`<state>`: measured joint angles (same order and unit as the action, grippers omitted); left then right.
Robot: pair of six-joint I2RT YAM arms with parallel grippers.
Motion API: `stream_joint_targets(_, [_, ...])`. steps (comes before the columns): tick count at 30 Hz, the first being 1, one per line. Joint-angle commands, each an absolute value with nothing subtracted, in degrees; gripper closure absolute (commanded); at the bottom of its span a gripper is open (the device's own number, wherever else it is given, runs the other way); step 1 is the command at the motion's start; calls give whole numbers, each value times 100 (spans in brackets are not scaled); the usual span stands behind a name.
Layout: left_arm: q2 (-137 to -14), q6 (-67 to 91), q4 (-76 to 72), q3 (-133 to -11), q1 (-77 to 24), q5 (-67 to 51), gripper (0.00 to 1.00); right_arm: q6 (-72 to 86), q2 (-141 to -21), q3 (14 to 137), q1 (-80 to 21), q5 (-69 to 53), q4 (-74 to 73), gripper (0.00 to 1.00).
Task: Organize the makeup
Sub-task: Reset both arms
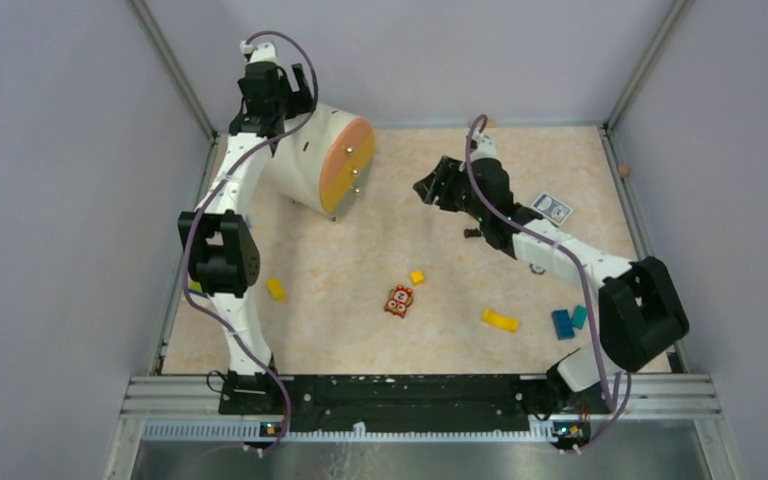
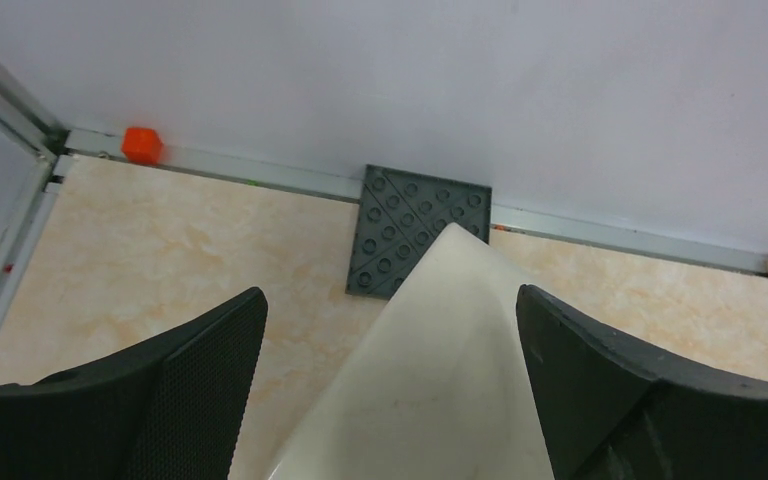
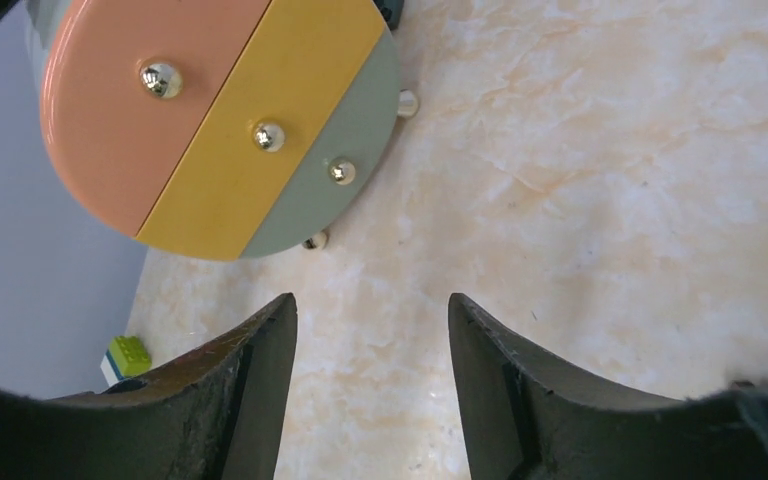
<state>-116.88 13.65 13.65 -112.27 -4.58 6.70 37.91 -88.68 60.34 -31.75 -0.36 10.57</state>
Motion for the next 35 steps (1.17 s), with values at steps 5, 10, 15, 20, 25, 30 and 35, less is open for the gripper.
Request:
stream_joint_targets(5, [-10292,1483,954,-10801,-504,1396,1,3376,-7504,5404,-3199,580,359,39])
stream_joint_targets(10, [-9423,1693,1318,-10132,-710,1515,1,3153,-6857,5449,-3199,874,-668,31])
stream_joint_targets(15, [-8399,2432,1732,-8761,-1302,1391,1,2948,-6577,5748,-3190,1292,-2004,7])
stream_joint_targets(20, [-7544,2810,2058,-7469,-2297,1399,1,2835,-6530,5768,-3191,1413,-2660,6])
stream_joint_targets(25, [-6266,2658,2180,-6310,-2511,704,1,2935,-6022,5298,-3192,1737,-2661,6])
stream_joint_targets(30, [-5280,1979,2741,-5856,-2509,627,1,3117,-5294,4615,-3190,2143,-2484,5])
stream_joint_targets(35, [-4919,1522,3153,-5770,-2509,931,1,3419,-4788,4060,-3190,2316,-2293,5])
